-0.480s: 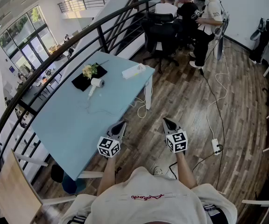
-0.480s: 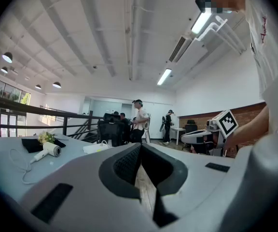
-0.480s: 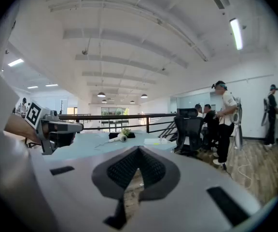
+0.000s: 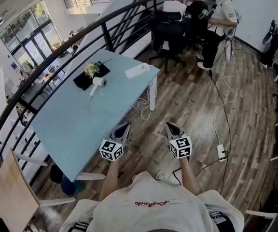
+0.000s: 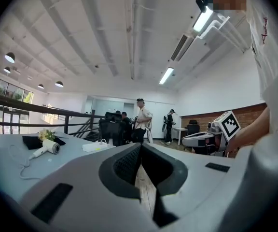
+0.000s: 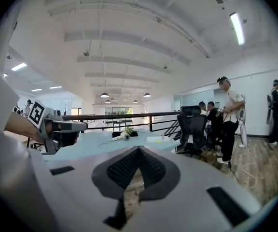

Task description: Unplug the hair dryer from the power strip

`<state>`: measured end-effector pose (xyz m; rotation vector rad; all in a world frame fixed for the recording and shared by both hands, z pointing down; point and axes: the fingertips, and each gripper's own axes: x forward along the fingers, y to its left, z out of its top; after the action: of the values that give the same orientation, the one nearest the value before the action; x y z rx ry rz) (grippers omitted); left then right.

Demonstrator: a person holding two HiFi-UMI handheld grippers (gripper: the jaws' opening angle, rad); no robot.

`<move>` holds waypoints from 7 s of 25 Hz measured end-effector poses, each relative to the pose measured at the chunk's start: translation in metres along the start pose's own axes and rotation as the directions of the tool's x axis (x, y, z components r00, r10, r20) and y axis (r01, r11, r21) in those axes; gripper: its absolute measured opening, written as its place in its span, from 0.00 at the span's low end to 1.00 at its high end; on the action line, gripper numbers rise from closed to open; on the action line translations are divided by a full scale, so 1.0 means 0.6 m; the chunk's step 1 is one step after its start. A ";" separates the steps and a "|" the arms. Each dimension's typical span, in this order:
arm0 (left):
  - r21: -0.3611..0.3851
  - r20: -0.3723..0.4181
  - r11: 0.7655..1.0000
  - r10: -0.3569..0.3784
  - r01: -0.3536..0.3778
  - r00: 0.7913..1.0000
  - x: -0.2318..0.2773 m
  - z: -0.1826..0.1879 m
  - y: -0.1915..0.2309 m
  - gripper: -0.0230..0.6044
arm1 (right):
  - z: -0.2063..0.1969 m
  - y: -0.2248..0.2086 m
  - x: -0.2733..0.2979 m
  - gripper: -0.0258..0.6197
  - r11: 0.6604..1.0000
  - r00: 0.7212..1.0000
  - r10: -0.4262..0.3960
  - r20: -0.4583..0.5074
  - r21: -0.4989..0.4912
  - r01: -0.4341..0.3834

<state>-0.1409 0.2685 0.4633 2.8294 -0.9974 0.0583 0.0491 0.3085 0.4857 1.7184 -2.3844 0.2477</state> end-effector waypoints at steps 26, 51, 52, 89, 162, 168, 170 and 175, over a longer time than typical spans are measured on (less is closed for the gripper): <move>-0.003 -0.005 0.999 0.054 -0.054 0.999 0.100 -0.010 -0.054 0.05 | -0.038 -0.096 0.018 0.07 0.993 0.993 0.114 -0.043 0.000 -0.115; -0.046 0.019 0.999 -0.010 0.011 1.000 0.292 0.006 0.211 0.05 | 0.008 -0.163 0.300 0.07 0.999 0.993 0.046 -0.105 -0.013 -0.048; -0.047 0.020 0.999 -0.007 0.008 1.000 0.295 0.009 0.225 0.05 | 0.013 -0.160 0.314 0.07 0.999 0.993 0.046 -0.107 -0.016 -0.048; -0.064 -0.018 0.998 -0.030 0.029 0.999 0.422 0.000 0.476 0.05 | 0.068 -0.190 0.599 0.07 1.000 0.996 0.016 -0.086 -0.005 -0.016; -0.021 -0.367 0.992 0.111 -0.127 0.924 0.753 -0.242 0.716 0.30 | -0.006 -0.396 0.979 0.07 0.950 0.942 0.278 -0.186 0.200 -0.241; 0.031 -0.386 0.995 0.100 -0.095 0.917 0.774 -0.261 0.713 0.36 | -0.026 -0.401 0.974 0.07 0.951 0.942 0.271 -0.200 0.204 -0.230; 0.046 -0.404 0.995 0.101 -0.090 0.909 0.774 -0.271 0.714 0.36 | -0.029 -0.404 0.973 0.07 0.953 0.942 0.267 -0.203 0.202 -0.227; 0.055 -0.402 0.994 0.108 -0.093 0.909 0.775 -0.274 0.716 0.36 | -0.034 -0.408 0.973 0.07 0.953 0.942 0.266 -0.205 0.207 -0.223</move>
<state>-0.0458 -0.3271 0.7158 2.6270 -1.0444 0.6506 0.1021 -0.2987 0.6581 1.3634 -2.4573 0.6827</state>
